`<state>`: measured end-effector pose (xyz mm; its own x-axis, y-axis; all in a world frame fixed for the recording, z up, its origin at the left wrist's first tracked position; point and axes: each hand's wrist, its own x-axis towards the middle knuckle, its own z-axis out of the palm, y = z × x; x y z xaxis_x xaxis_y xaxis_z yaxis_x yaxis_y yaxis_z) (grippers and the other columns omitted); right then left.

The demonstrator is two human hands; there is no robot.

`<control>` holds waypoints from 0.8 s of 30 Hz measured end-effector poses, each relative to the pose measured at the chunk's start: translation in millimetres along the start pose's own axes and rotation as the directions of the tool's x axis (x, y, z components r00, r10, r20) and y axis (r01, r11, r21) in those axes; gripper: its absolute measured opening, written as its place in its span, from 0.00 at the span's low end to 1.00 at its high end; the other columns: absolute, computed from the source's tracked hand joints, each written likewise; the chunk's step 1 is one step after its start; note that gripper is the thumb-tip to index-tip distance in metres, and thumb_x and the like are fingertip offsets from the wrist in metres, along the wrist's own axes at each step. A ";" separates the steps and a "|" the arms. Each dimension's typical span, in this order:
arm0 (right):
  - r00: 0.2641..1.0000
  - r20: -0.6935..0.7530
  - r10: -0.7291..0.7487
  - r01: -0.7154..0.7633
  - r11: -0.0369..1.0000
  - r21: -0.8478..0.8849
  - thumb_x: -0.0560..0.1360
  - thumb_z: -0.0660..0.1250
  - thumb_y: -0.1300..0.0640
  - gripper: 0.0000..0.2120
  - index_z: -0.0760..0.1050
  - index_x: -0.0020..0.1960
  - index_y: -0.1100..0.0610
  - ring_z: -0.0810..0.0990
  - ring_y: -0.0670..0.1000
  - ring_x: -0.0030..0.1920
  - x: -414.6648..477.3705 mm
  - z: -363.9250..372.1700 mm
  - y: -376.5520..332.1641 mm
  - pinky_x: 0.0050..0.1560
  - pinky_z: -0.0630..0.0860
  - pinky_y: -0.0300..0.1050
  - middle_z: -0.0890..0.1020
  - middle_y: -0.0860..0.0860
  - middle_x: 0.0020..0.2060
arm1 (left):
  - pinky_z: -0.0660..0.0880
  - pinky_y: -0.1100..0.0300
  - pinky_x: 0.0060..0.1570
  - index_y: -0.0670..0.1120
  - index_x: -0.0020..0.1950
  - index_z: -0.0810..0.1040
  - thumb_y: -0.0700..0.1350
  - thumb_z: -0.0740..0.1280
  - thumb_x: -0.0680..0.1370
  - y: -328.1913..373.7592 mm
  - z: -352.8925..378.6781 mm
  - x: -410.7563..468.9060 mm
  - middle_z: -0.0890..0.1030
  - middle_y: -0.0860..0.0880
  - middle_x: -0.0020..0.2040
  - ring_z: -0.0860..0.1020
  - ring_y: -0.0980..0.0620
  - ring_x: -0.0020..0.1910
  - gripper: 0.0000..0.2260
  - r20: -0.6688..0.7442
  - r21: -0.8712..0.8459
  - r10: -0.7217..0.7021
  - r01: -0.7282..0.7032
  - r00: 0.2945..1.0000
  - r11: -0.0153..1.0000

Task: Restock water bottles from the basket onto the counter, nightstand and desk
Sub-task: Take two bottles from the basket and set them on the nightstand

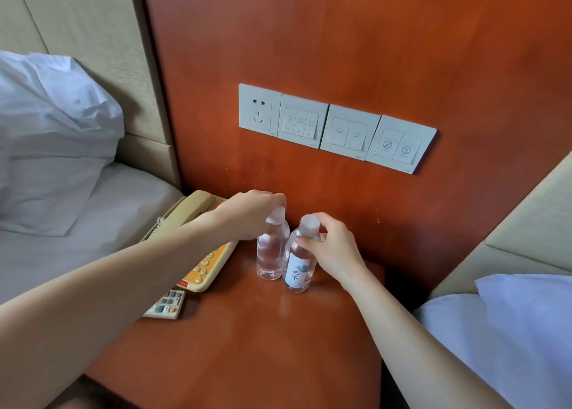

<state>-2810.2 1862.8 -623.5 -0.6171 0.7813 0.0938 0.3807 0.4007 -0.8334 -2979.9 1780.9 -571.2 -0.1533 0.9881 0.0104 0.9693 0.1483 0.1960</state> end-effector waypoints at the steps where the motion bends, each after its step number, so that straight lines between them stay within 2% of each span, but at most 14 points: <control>1: 1.000 -0.006 0.003 -0.003 1.000 0.000 0.73 0.72 0.54 0.10 0.74 0.51 0.44 0.78 0.41 0.44 2.1 0.2 0.8 0.37 0.71 0.31 0.81 0.41 0.44 | 0.75 0.53 0.45 0.50 0.59 0.71 0.49 0.69 0.76 0.1 -1.6 3.0 0.78 0.51 0.54 0.76 0.46 0.53 0.13 0.032 0.000 0.005 -0.005 0.999 1.000; 3: 1.000 -0.007 0.003 -0.003 1.000 -0.005 0.72 0.73 0.53 0.12 0.74 0.51 0.43 0.77 0.40 0.43 4.9 1.9 1.5 0.37 0.70 0.29 0.79 0.39 0.44 | 0.77 0.50 0.48 0.50 0.61 0.71 0.43 0.69 0.77 -0.6 -3.2 9.0 0.77 0.50 0.54 0.76 0.47 0.53 0.15 0.084 0.011 0.022 -0.023 0.996 1.000; 6: 0.999 -0.031 -0.008 0.007 1.000 -0.028 0.72 0.73 0.51 0.12 0.73 0.51 0.44 0.76 0.39 0.43 8.0 5.4 3.2 0.38 0.69 0.27 0.78 0.38 0.44 | 0.79 0.54 0.45 0.52 0.61 0.72 0.35 0.66 0.76 -2.8 -6.0 16.8 0.75 0.50 0.54 0.76 0.48 0.52 0.17 0.118 0.007 0.071 -0.073 0.990 0.997; 9: 0.997 -0.071 -0.014 0.010 0.999 -0.049 0.72 0.73 0.51 0.12 0.73 0.51 0.44 0.74 0.37 0.41 11.1 7.9 4.6 0.37 0.67 0.26 0.77 0.38 0.44 | 0.77 0.60 0.40 0.53 0.60 0.73 0.33 0.66 0.75 -7.2 -5.7 20.9 0.72 0.50 0.57 0.76 0.50 0.50 0.19 0.110 -0.020 0.091 -0.090 0.990 0.996; 11: 0.997 -0.081 -0.005 0.001 0.999 -0.046 0.73 0.73 0.52 0.11 0.74 0.52 0.45 0.75 0.39 0.42 13.3 9.3 5.7 0.37 0.67 0.26 0.77 0.38 0.44 | 0.78 0.59 0.42 0.54 0.59 0.73 0.33 0.66 0.75 -11.7 -2.7 22.5 0.73 0.51 0.57 0.76 0.50 0.50 0.19 0.112 -0.048 0.094 -0.089 0.989 0.995; 13: 0.996 -0.085 0.001 -0.004 0.999 -0.038 0.73 0.73 0.52 0.12 0.74 0.53 0.45 0.75 0.40 0.44 15.6 9.1 7.2 0.38 0.67 0.26 0.77 0.37 0.44 | 0.78 0.57 0.45 0.54 0.57 0.75 0.35 0.65 0.76 -14.4 -1.4 24.6 0.74 0.52 0.55 0.75 0.51 0.51 0.16 0.120 -0.093 0.104 -0.093 0.987 0.991; 17: 0.996 -0.089 -0.006 0.000 0.998 -0.070 0.74 0.72 0.51 0.14 0.73 0.57 0.45 0.73 0.39 0.45 16.8 5.2 8.6 0.35 0.66 0.23 0.74 0.36 0.47 | 0.72 0.66 0.40 0.57 0.54 0.76 0.41 0.68 0.76 -15.9 3.2 24.1 0.75 0.57 0.49 0.75 0.55 0.48 0.12 0.102 -0.193 0.153 -0.131 0.983 0.972; 20: 0.999 -0.049 -0.015 0.012 0.998 -0.055 0.75 0.71 0.50 0.17 0.72 0.61 0.47 0.73 0.37 0.45 12.8 3.5 9.7 0.31 0.68 0.21 0.74 0.37 0.50 | 0.73 0.64 0.44 0.63 0.61 0.69 0.49 0.72 0.73 -19.4 22.4 11.3 0.72 0.56 0.56 0.74 0.55 0.52 0.21 0.012 -0.310 0.087 -0.079 0.996 0.948; 22: 1.000 -0.018 -0.015 0.014 0.998 -0.061 0.75 0.71 0.49 0.18 0.71 0.63 0.47 0.73 0.38 0.51 11.9 1.5 8.7 0.35 0.68 0.23 0.75 0.38 0.53 | 0.72 0.63 0.47 0.63 0.67 0.63 0.55 0.74 0.71 -21.1 33.9 3.4 0.70 0.54 0.60 0.74 0.53 0.54 0.30 -0.038 -0.395 -0.005 -0.010 0.999 0.918; 24: 1.000 0.004 -0.012 0.012 0.998 -0.058 0.73 0.72 0.48 0.20 0.71 0.63 0.46 0.73 0.40 0.55 14.9 -3.5 4.6 0.42 0.68 0.26 0.76 0.39 0.56 | 0.71 0.63 0.48 0.58 0.68 0.63 0.59 0.75 0.69 -21.5 36.9 3.0 0.71 0.53 0.60 0.75 0.52 0.54 0.33 -0.043 -0.400 -0.082 0.059 0.996 0.915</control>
<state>-2815.2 1877.9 -624.0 -0.6246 0.7743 0.1013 0.4124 0.4372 -0.7992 -2994.1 1782.2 -611.5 -0.2406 0.9700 0.0360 0.8011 0.1775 0.5717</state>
